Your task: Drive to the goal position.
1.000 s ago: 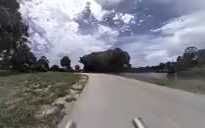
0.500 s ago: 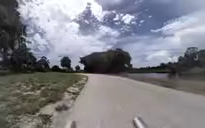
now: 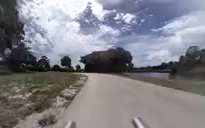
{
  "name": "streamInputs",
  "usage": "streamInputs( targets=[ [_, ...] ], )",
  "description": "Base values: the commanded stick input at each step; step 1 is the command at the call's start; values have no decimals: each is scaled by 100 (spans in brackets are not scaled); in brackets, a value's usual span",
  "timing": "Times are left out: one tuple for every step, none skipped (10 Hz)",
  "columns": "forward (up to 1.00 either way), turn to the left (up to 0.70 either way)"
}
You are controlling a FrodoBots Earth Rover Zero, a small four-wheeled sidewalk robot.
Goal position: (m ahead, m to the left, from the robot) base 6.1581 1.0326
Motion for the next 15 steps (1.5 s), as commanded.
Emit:
streamInputs(
  targets=[
    [85, 0],
    [85, 0],
    [85, 0],
    [85, 0],
    [85, 0],
    [85, 0],
    [85, 0],
    [85, 0],
    [85, 0],
    [85, 0],
    [85, 0],
    [85, 0],
    [85, 0],
    [85, 0],
    [85, 0]
  ],
)
